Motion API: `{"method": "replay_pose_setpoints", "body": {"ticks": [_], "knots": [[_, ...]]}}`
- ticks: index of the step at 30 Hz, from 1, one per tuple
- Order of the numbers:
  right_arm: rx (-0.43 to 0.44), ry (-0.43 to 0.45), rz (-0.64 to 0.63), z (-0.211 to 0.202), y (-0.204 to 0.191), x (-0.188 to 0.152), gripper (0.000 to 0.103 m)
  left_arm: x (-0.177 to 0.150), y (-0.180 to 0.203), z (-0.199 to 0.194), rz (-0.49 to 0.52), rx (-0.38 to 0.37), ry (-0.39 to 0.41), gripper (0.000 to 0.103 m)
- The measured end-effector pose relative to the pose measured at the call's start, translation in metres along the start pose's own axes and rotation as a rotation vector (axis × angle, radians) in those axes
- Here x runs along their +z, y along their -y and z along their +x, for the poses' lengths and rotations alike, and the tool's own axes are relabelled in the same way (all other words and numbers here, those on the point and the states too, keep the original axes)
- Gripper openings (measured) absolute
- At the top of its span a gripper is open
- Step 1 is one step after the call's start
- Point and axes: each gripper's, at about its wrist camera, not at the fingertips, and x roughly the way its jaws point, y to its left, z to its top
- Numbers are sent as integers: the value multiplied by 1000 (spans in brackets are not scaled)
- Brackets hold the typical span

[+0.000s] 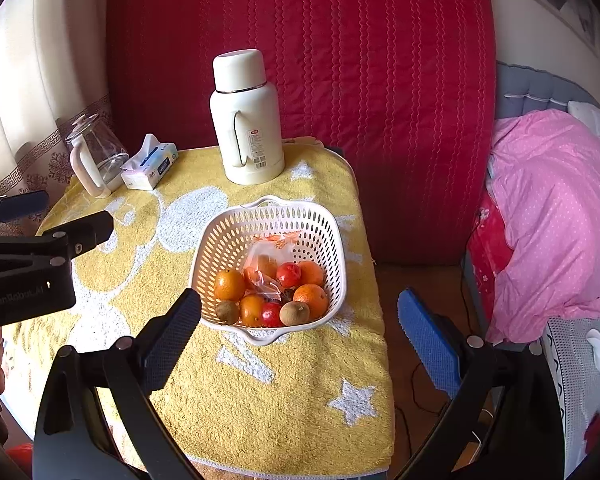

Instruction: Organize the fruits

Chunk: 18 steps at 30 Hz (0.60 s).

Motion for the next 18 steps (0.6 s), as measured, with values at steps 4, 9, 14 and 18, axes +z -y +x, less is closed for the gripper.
{"method": "replay_pose_setpoints", "body": {"ticks": [4,9,14,18], "knots": [[-3,-3,6,1,1,-1,100,3,0,3,1,-14,5,93],[-7,-9,13,2,3,-1,100,5,-1,6,-14,-71,-3,93],[-12,-16,21,3,3,-3,100,3,-2,11,-33,-81,-11,93],[-16,-24,28,4,3,-4,100,2,-2,12,-30,-65,-11,93]]}}
